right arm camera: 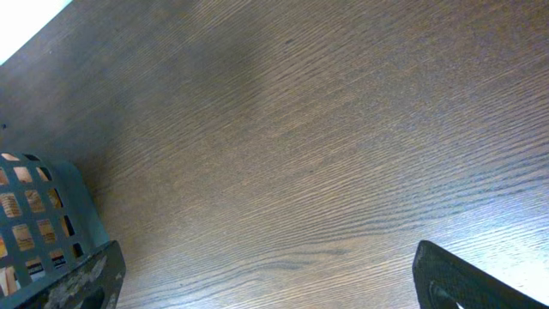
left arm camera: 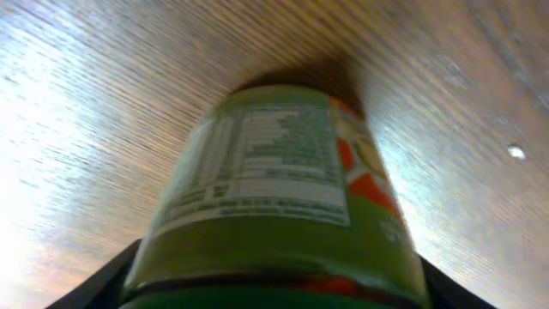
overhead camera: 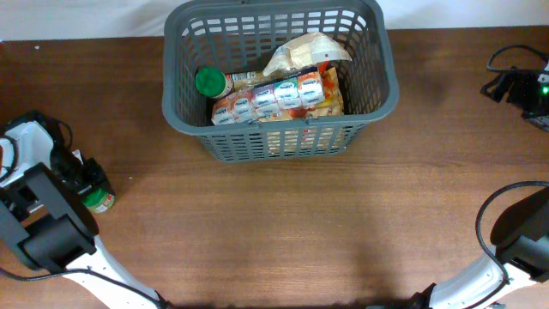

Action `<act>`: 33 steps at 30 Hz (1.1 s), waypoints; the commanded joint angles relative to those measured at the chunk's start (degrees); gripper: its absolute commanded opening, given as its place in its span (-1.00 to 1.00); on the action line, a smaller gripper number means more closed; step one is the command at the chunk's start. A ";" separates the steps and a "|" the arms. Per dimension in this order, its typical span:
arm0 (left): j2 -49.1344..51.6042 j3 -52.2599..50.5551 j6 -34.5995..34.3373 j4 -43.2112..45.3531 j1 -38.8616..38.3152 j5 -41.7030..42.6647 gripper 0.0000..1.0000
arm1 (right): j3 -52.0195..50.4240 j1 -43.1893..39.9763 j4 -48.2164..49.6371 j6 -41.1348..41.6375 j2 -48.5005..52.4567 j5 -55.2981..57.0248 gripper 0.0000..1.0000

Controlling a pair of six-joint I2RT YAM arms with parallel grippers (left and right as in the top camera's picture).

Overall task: Pack container
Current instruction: 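Grasp the remaining green-lidded jar with the left gripper, then place the jar beside the first jar in the basket and release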

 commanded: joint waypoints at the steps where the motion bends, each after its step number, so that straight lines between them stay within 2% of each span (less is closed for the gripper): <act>1: -0.70 1.38 3.50 -0.74 0.13 6.21 -0.74 | -0.31 0.26 0.13 0.31 -0.48 -0.48 0.98; 3: -0.70 4.79 3.67 -2.51 0.02 6.25 -0.96 | -0.31 0.26 0.15 0.31 -0.48 -0.48 0.98; 7: -0.70 19.41 5.33 -9.81 -1.36 7.30 -0.96 | -0.31 0.26 0.15 0.31 -0.48 -0.48 0.97; 11: -0.85 39.71 5.35 -16.68 -5.57 8.59 -0.96 | -0.31 0.26 0.13 0.31 -0.48 -0.48 0.97; 15: -0.92 64.43 7.37 -20.04 -14.58 13.99 -0.96 | -0.28 0.26 0.13 0.31 -0.48 -0.48 0.97; 17: -0.92 74.58 10.27 -20.50 -20.90 14.82 -0.96 | -0.31 0.26 0.15 0.31 -0.48 -0.48 0.97; 18: -0.92 81.00 13.33 -20.74 -26.45 14.67 -0.96 | -0.31 0.26 0.13 0.31 -0.48 -0.48 0.97; 20: -0.92 86.86 17.25 -20.72 -33.48 12.55 -0.96 | -0.31 0.26 0.13 0.31 -0.48 -0.48 0.97; 23: -1.36 86.44 26.45 -18.43 -50.42 0.13 -0.96 | -0.28 0.26 0.13 0.31 -0.48 -0.48 0.98; 25: -0.35 84.63 29.55 -18.29 -54.77 -3.13 -0.96 | -0.31 0.26 0.13 0.31 -0.48 -0.48 0.98; 28: 2.82 79.62 30.42 -16.35 -58.34 -8.46 -0.96 | -0.31 0.26 0.15 0.31 -0.48 -0.48 0.97; 33: 10.45 68.70 29.18 -6.19 -56.39 -9.70 -0.81 | -0.31 0.26 0.13 0.31 -0.48 -0.48 0.98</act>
